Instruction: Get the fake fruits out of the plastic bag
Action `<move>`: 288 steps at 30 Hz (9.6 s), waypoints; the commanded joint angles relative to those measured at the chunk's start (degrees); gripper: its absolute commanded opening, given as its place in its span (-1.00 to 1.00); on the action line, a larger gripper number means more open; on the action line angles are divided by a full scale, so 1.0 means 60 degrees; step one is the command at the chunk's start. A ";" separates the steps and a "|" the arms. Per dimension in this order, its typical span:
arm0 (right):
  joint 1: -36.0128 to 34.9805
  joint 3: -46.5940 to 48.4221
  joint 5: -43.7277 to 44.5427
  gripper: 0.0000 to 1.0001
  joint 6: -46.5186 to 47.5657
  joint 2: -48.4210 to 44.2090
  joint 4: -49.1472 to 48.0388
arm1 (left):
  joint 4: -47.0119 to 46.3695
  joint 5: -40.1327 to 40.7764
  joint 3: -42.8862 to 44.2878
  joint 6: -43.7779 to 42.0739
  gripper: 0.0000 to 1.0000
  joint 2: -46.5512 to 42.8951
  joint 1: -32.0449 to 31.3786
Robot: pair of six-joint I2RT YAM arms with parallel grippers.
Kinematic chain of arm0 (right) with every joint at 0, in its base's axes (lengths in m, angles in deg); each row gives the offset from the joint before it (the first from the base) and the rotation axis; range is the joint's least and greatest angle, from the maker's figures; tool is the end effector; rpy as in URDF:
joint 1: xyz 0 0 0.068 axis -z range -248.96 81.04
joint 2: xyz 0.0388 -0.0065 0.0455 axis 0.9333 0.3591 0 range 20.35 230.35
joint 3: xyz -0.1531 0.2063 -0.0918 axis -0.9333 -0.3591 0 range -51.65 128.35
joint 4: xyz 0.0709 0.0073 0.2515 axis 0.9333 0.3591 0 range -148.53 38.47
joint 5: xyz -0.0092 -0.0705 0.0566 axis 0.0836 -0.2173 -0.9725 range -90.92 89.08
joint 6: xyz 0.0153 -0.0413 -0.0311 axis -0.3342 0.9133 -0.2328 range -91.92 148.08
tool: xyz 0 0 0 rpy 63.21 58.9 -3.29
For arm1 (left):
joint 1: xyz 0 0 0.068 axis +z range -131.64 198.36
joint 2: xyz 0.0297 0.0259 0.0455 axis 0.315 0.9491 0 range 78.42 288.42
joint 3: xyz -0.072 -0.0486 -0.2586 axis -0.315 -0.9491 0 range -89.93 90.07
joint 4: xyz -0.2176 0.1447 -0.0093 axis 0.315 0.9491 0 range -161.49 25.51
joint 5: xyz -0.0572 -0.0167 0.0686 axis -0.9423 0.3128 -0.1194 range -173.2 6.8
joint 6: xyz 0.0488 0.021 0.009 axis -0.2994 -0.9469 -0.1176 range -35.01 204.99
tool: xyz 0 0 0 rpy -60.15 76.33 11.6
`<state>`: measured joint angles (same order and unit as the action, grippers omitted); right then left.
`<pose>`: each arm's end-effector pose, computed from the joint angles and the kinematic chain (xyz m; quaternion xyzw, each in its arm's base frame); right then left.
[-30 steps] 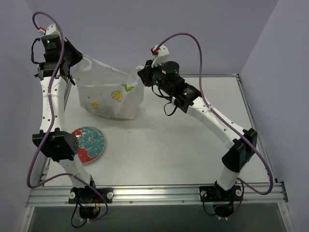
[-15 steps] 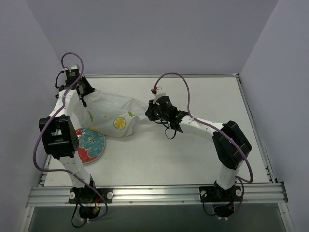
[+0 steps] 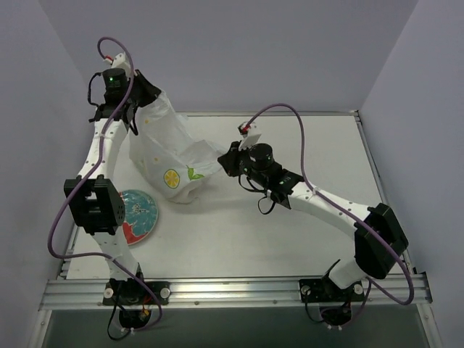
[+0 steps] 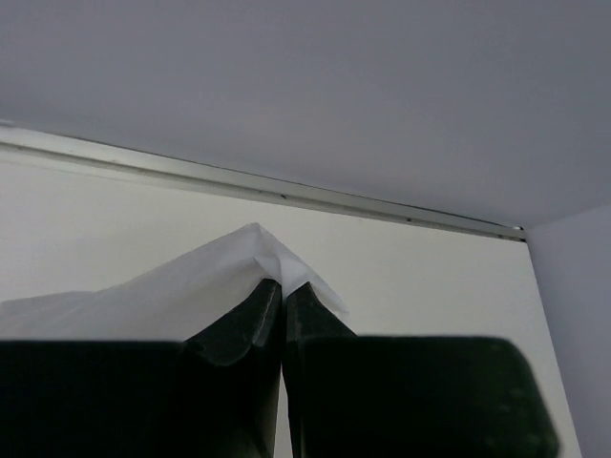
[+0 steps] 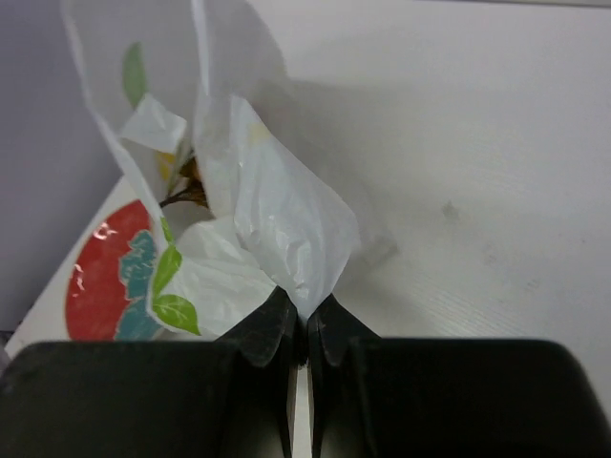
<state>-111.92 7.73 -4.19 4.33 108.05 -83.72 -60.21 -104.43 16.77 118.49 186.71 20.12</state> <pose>0.2641 0.2488 0.3079 -0.1404 0.7124 0.3951 0.5626 0.4541 0.0011 0.3935 -0.1233 0.7672 -0.3061 0.5500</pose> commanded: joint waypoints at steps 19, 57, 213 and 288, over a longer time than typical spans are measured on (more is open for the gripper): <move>-0.0047 -0.0214 0.0441 -0.07 -0.0203 0.1249 -0.0593 | -0.0958 -0.0020 -0.2387 -0.0046 -0.79 -0.1070 0.0747; -0.0428 0.8164 -0.4158 1.00 0.1248 0.4937 0.3362 | 0.0713 0.1927 -0.9563 0.0875 0.60 -0.8498 0.0586; -0.1235 0.4269 0.1483 0.90 0.1175 0.2727 0.1503 | -0.2425 -0.0018 -0.8599 0.1450 -0.95 -0.7148 -0.1201; -0.1424 0.2116 0.1746 1.00 0.1307 0.1365 0.1869 | 0.3743 0.5972 -1.1893 0.2400 0.88 -1.3845 -0.0557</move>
<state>-120.33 21.19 2.98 11.69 120.20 -72.36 -40.93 -65.59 -56.39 133.44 102.89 16.52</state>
